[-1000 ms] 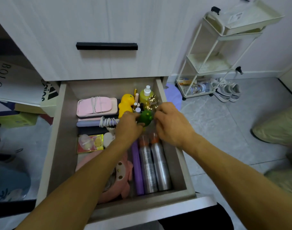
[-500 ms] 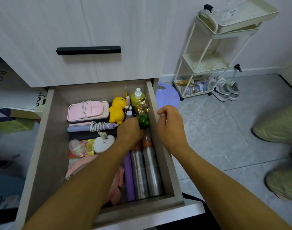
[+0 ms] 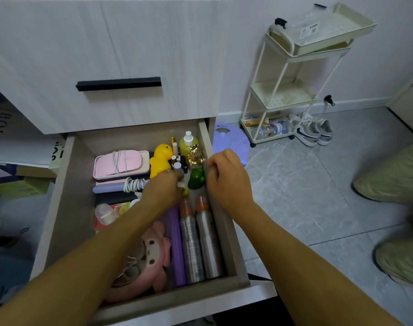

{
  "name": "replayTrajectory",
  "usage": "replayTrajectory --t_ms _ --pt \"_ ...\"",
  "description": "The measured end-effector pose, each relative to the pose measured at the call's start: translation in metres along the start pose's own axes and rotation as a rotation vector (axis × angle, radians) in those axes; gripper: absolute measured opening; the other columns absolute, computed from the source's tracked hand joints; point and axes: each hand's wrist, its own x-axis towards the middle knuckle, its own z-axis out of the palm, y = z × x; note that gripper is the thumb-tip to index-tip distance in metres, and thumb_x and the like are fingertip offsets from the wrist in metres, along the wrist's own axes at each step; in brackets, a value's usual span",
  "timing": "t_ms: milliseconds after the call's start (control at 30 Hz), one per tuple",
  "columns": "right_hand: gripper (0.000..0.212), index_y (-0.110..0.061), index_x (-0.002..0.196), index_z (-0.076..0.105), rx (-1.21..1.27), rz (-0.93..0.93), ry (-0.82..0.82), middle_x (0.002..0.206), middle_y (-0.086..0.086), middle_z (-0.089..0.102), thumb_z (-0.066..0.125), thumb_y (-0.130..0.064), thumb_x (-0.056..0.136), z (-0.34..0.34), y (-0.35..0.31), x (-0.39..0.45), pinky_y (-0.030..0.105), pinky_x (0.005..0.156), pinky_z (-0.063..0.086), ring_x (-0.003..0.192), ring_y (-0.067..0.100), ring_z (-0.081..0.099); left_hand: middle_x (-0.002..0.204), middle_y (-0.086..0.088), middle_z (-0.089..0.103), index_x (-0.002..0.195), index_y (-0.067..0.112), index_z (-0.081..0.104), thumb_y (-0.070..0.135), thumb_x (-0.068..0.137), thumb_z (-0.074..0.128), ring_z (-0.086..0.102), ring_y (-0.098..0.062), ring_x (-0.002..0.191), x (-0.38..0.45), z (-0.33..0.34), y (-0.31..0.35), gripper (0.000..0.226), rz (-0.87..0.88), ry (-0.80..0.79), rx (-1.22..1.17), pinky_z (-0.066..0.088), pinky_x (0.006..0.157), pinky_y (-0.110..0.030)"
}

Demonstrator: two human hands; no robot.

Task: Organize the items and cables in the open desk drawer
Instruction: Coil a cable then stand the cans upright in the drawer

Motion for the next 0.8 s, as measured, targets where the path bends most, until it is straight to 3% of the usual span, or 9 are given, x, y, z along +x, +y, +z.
replayTrajectory --t_ms 167,333,467,633,733,800 --pt "0.009 -0.005 0.078 0.063 -0.087 -0.200 -0.077 0.081 0.010 0.056 0.055 -0.001 0.075 0.002 -0.003 0.002 0.036 0.057 0.046 0.077 0.028 0.053 0.115 -0.012 0.062 0.120 0.019 0.065 0.033 0.087 0.067 0.061 -0.035 0.098 -0.004 -0.010 -0.005 0.036 0.072 -0.136 0.166 0.052 0.075 -0.038" --pt "0.006 -0.006 0.081 0.062 -0.128 -0.152 -0.105 0.086 0.008 0.055 0.061 -0.002 0.077 0.007 -0.001 0.001 0.033 0.053 0.046 0.089 0.028 0.051 0.120 -0.008 0.057 0.122 0.019 0.061 0.033 0.094 0.058 0.061 -0.028 0.103 0.009 -0.002 0.000 0.032 0.175 -0.163 0.410 0.044 0.065 -0.032" --pt "0.007 -0.006 0.080 0.062 -0.163 -0.145 -0.114 0.085 0.009 0.055 0.063 -0.001 0.075 0.010 -0.003 0.001 0.032 0.053 0.045 0.088 0.029 0.052 0.122 -0.009 0.056 0.126 0.021 0.059 0.026 0.093 0.056 0.061 -0.029 0.102 0.010 0.002 -0.002 0.033 0.178 -0.146 0.456 0.048 0.067 -0.035" --pt "0.008 -0.007 0.079 0.063 -0.190 -0.129 -0.113 0.083 0.008 0.055 0.065 -0.001 0.075 0.009 -0.005 0.001 0.028 0.053 0.039 0.085 0.028 0.053 0.127 -0.006 0.056 0.133 0.025 0.054 0.023 0.093 0.056 0.060 -0.028 0.105 0.005 0.002 -0.008 0.040 0.202 -0.138 0.403 0.042 0.066 -0.032" --pt "0.009 -0.007 0.077 0.063 -0.213 -0.154 -0.114 0.080 0.009 0.057 0.067 -0.001 0.072 0.008 -0.004 0.001 0.030 0.056 0.039 0.081 0.029 0.053 0.126 -0.008 0.058 0.131 0.020 0.057 0.020 0.091 0.059 0.059 -0.032 0.108 -0.005 -0.001 -0.013 0.040 0.141 -0.068 0.163 0.050 0.077 -0.036" --pt "0.007 -0.007 0.075 0.063 -0.235 -0.186 -0.123 0.078 0.008 0.058 0.066 -0.002 0.071 0.008 -0.005 0.000 0.035 0.058 0.043 0.077 0.029 0.052 0.114 -0.011 0.063 0.122 0.019 0.064 0.015 0.088 0.060 0.061 -0.035 0.100 -0.015 -0.007 -0.018 0.034 0.083 0.001 0.015 0.052 0.077 -0.041"
